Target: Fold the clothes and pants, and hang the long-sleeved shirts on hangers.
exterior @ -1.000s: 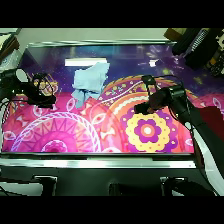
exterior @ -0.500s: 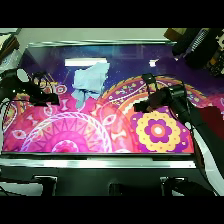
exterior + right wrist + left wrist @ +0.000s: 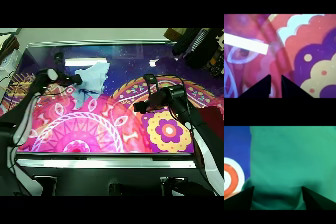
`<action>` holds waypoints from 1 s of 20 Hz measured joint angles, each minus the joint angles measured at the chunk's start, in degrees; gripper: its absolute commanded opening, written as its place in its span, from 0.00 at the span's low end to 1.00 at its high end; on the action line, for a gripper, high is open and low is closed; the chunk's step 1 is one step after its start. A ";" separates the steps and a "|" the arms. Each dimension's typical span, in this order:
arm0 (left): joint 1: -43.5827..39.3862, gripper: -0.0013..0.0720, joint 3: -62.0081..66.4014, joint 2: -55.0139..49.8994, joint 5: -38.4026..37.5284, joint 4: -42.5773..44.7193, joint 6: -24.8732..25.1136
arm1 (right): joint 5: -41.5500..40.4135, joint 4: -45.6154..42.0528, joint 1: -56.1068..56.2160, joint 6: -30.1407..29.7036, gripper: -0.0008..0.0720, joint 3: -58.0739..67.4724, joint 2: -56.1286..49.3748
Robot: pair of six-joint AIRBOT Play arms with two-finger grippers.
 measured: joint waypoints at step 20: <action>-23.54 0.24 -25.79 15.76 -30.60 -10.34 3.04 | -16.83 0.02 0.02 1.03 0.15 0.00 13.77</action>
